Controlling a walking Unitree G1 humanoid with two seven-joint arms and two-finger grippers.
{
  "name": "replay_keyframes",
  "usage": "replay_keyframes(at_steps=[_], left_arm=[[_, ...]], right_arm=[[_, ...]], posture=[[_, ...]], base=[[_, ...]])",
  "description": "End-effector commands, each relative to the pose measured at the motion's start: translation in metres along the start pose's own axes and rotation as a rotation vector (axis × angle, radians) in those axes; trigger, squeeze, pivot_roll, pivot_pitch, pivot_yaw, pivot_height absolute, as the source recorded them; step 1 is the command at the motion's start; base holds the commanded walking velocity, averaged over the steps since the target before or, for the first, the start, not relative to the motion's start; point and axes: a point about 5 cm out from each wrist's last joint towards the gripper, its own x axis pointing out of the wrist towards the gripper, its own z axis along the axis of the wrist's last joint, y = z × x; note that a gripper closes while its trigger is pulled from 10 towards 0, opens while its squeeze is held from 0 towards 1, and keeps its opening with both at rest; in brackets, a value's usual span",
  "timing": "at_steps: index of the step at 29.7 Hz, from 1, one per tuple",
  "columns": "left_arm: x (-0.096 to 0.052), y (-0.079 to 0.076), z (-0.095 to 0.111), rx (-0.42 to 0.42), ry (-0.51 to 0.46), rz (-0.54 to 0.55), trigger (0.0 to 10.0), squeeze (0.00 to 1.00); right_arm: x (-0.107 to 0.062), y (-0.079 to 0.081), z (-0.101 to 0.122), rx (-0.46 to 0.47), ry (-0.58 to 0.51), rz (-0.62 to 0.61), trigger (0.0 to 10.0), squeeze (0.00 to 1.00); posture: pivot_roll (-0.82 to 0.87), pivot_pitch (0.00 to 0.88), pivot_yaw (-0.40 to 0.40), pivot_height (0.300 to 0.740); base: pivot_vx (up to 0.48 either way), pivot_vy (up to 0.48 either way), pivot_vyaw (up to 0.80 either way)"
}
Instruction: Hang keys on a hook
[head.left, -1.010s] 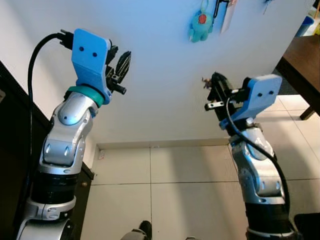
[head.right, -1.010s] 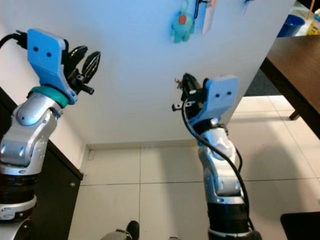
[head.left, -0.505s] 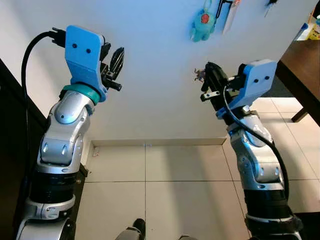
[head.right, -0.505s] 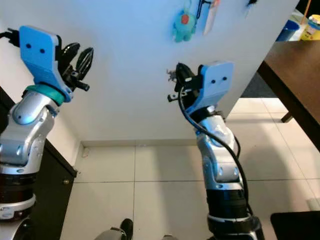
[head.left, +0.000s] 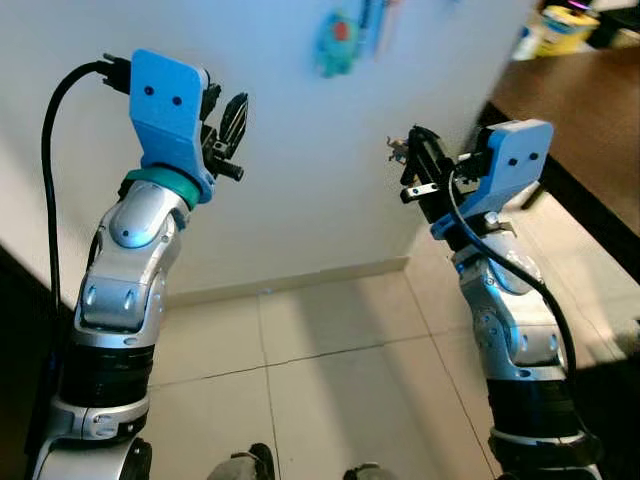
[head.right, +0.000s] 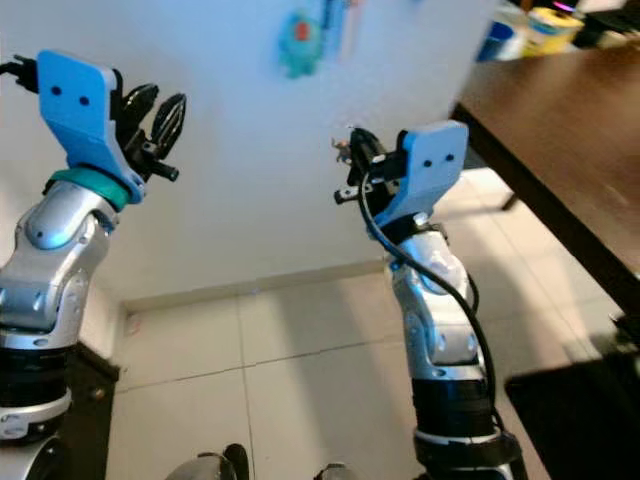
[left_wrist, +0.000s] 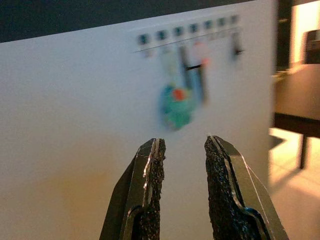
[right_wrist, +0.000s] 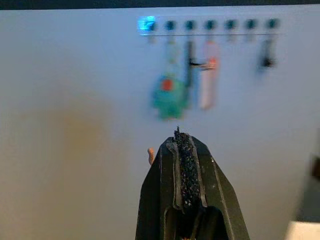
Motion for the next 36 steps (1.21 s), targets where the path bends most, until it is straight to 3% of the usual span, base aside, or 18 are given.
replay_keyframes(at_steps=[1, 16, 30, 36], left_arm=[[0.0002, -0.0021, 0.0019, 0.014, -0.003, -0.003, 10.0, 0.00], [0.0012, -0.0075, -0.0025, 0.004, -0.007, -0.024, 10.0, 0.00], [-0.0001, -0.0049, -0.0060, 0.015, 0.005, -0.030, 10.0, 0.00], [0.0061, -0.0044, 0.0026, 0.025, -0.024, -0.027, 10.0, 0.00]], right_arm=[[0.0005, -0.0007, -0.0008, 0.003, 0.003, -0.004, 10.0, 0.00], [0.0014, 0.0008, -0.0013, -0.014, -0.002, 0.002, 10.0, 0.00], [-0.0017, 0.0033, -0.0032, 0.005, -0.010, -0.010, 10.0, 0.00], [0.0046, 0.0057, -0.0031, 0.003, -0.019, 0.003, 10.0, 0.00]], posture=[[0.01, 0.060, 0.086, 0.740], [-0.04, 0.000, 0.095, 0.740], [0.00, 0.000, 0.122, 0.740], [0.01, 0.000, 0.107, 0.740]], base=[[0.000, 0.000, -0.80], [0.000, 0.000, -0.72], [0.000, 0.000, -0.80], [0.000, 0.000, -0.80]])
